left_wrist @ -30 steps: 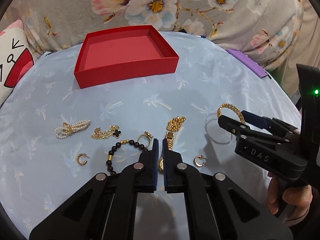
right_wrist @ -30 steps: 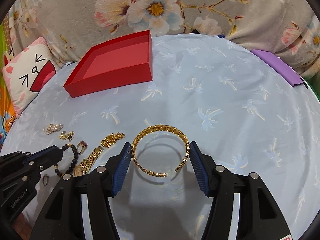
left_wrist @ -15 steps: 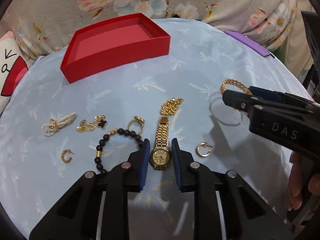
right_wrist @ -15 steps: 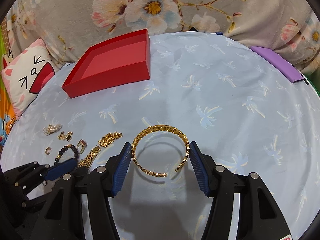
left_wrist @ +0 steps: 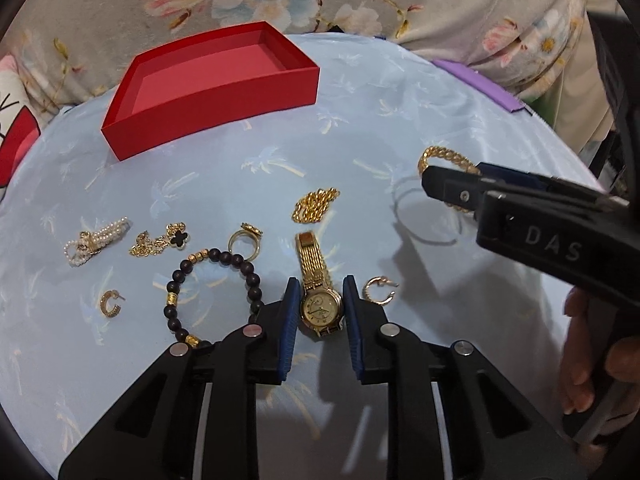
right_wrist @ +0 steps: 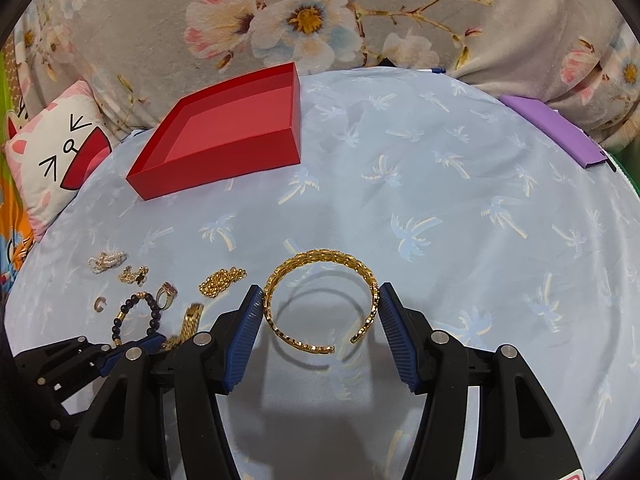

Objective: Organize jewelry
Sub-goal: 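Carry watch and cuff into the red box and open both grippers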

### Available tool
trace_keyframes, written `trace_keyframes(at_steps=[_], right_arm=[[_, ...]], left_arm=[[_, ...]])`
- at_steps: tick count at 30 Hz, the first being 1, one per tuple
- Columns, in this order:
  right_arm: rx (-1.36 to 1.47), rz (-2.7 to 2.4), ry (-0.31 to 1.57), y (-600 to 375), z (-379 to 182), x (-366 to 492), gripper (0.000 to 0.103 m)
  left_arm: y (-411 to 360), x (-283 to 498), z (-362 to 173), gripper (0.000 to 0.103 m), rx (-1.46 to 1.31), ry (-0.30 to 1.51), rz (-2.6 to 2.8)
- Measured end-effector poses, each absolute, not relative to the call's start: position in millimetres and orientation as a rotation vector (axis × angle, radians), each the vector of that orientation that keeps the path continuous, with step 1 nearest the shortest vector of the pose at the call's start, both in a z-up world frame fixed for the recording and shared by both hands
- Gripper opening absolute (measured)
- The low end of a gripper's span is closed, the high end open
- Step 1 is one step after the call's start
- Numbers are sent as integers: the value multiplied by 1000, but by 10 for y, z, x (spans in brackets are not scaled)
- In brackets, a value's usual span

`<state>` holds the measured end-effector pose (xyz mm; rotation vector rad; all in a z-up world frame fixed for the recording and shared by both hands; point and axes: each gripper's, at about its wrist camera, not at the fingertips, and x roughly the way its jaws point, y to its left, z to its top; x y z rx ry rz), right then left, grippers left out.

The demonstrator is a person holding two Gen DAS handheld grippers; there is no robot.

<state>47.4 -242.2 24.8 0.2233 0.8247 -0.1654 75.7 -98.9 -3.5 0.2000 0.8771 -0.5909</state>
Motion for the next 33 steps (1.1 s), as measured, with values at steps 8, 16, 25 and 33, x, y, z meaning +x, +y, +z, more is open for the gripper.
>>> trace_keyframes(at_steps=[8,16,25,33], right_arm=[[208,-60,801,-2441,664,617,57],[202,75,784,-2379,1214,1459,57],[170,112,823,-2276,1230,2967,58],[124,93,882,-2258,805,3889,58]], left_arm=[[-750,897,709,21,63,807,-691],[-581,1699,1472,21,36,674,-620],[-641,3228,1382,21,28,695,-501],[-723,4197,840,21,39,756,-420]])
